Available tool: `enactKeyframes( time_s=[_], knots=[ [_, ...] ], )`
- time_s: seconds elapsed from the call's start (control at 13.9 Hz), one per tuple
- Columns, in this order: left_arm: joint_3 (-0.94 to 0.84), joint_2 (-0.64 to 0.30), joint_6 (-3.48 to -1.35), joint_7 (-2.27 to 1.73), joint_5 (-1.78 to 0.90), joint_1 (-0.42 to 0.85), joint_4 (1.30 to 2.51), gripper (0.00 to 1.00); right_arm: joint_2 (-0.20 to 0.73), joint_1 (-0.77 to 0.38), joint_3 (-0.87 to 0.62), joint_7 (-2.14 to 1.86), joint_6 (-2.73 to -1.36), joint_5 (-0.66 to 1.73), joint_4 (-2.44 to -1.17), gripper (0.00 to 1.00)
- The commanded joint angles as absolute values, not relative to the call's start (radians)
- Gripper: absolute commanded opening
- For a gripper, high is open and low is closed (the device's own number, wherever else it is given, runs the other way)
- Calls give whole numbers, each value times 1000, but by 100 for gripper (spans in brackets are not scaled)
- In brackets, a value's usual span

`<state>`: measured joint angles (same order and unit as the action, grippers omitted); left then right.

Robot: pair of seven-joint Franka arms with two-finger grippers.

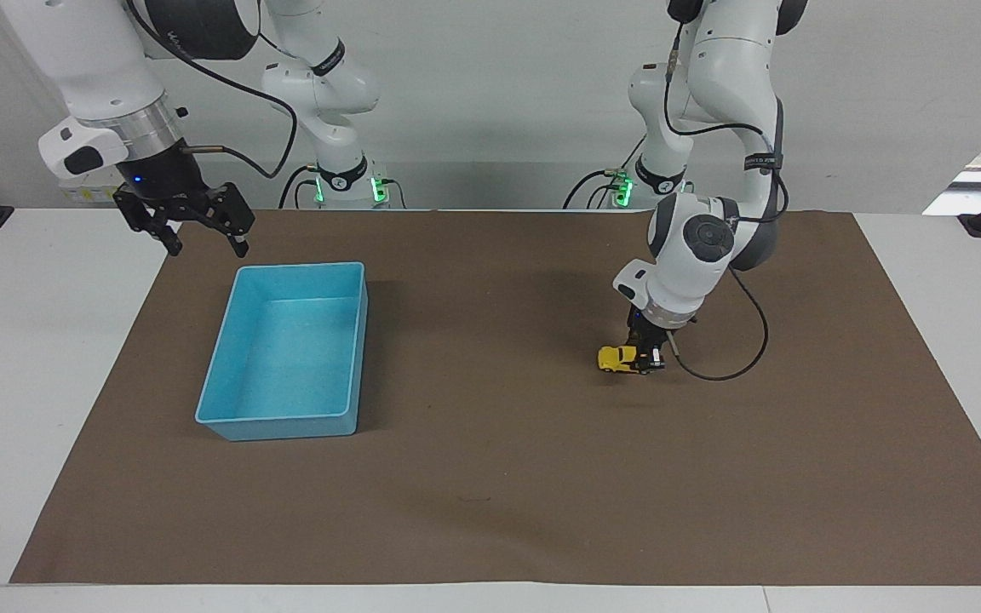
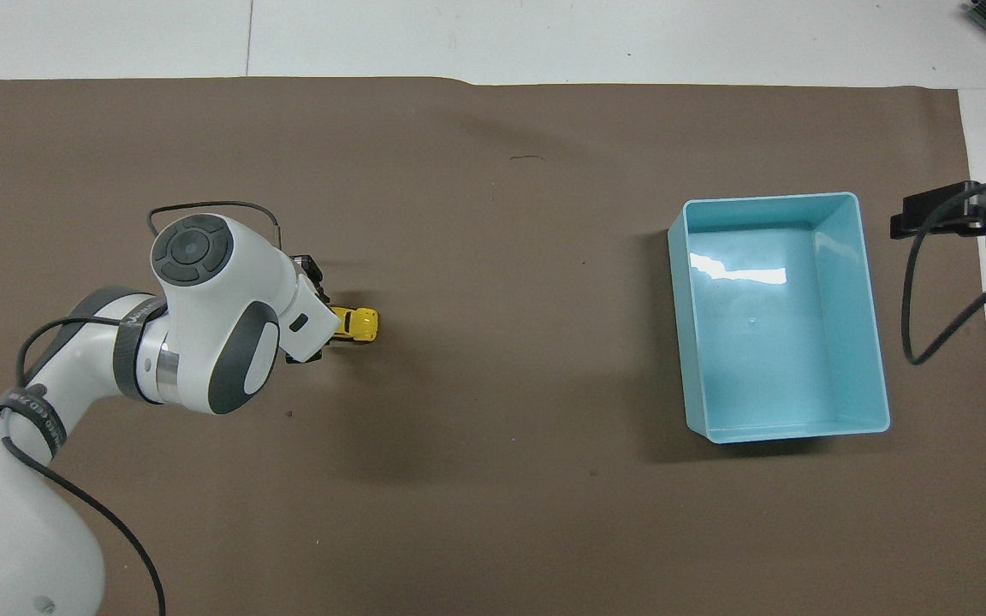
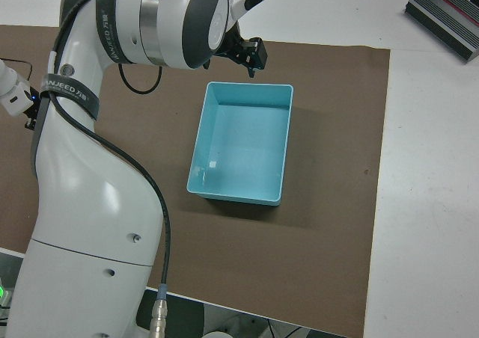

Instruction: Wind up and store yellow beetle car

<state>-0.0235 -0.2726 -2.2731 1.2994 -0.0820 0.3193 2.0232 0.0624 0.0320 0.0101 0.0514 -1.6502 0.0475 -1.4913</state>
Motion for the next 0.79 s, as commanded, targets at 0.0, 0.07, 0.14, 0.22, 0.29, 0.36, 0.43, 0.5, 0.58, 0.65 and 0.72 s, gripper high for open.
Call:
enactKeyframes(
  time_s=[0.0, 0.07, 0.14, 0.22, 0.29, 0.36, 0.43, 0.5, 0.58, 0.65, 0.72],
  knots=[
    [-21, -262, -2192, 1307, -66, 269, 1976, 100, 55, 37, 6, 40, -1638, 44, -1489, 100],
    [-20, -261, -2143, 1301, -66, 264, 1936, 100, 55, 37, 6, 40, -1638, 44, -1489, 100],
    [-18, -261, -2108, 1299, -66, 261, 1898, 100, 55, 37, 6, 40, -1638, 44, -1489, 100],
    [-17, -262, -2079, 1289, -66, 261, 1870, 100, 55, 37, 6, 40, -1638, 44, -1489, 100],
    [-14, -261, -2057, 1263, -66, 259, 1855, 100, 55, 37, 6, 38, -1638, 44, -1489, 100],
    [-11, -258, -2051, 1221, -66, 259, 1845, 100, 55, 37, 6, 40, -1637, 44, -1489, 100],
    [-2, -256, -2042, 1192, -66, 256, 1836, 100, 55, 37, 6, 40, -1638, 44, -1489, 100],
    [9, -244, -2033, 1152, -66, 255, 1824, 100, 55, 37, 8, 40, -1638, 44, -1489, 100],
    [20, -232, -2025, 1096, -66, 255, 1822, 100, 55, 37, 6, 40, -1638, 44, -1489, 100],
    [29, -212, -2022, 1006, -66, 255, 1822, 100, 55, 37, 6, 40, -1637, 44, -1489, 100],
    [44, -195, -2020, 915, -66, 255, 1821, 100, 55, 37, 6, 40, -1637, 44, -1489, 100]
  ],
)
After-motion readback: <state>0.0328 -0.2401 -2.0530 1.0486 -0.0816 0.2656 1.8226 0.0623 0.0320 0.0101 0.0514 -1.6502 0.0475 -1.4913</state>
